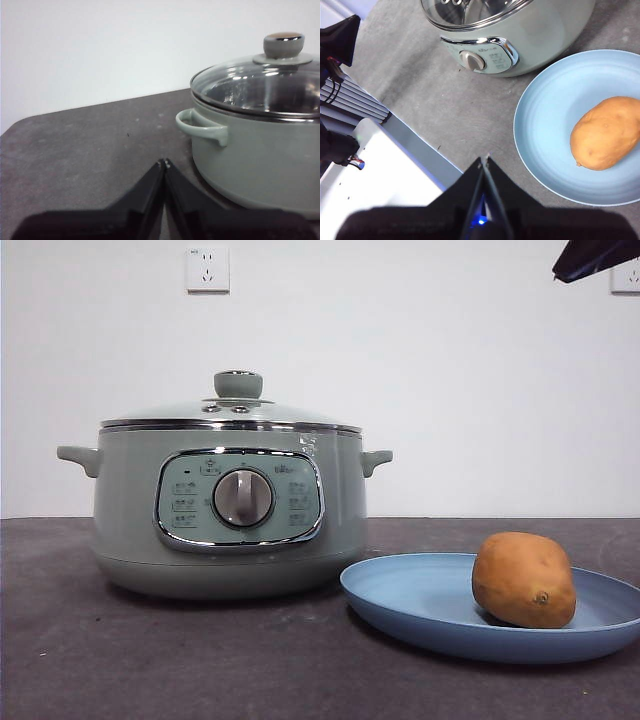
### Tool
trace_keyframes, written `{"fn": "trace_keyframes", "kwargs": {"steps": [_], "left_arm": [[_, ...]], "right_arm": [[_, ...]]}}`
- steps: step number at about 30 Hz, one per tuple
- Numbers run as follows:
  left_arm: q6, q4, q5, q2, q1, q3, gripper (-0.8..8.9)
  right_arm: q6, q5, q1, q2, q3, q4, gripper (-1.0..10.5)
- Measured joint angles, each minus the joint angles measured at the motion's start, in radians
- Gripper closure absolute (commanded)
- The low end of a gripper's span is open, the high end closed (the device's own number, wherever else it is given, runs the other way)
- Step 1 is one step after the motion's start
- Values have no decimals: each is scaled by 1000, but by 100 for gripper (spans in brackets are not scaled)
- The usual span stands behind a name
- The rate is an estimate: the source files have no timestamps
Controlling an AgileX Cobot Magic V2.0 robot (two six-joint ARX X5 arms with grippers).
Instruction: Take the potato out from the steamer,put the potato on the plate,close the lid
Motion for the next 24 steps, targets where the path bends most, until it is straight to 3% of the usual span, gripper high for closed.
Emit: {"fn": "trace_keyframes", "kwargs": {"steps": [12, 24], "left_arm": [[-1, -151, 0, 0, 0, 0, 817], [-1, -151, 1, 0, 0, 0, 817]], "right_arm": [[0, 0, 0, 0, 0, 0, 946], [0, 0, 0, 0, 0, 0, 946]]}}
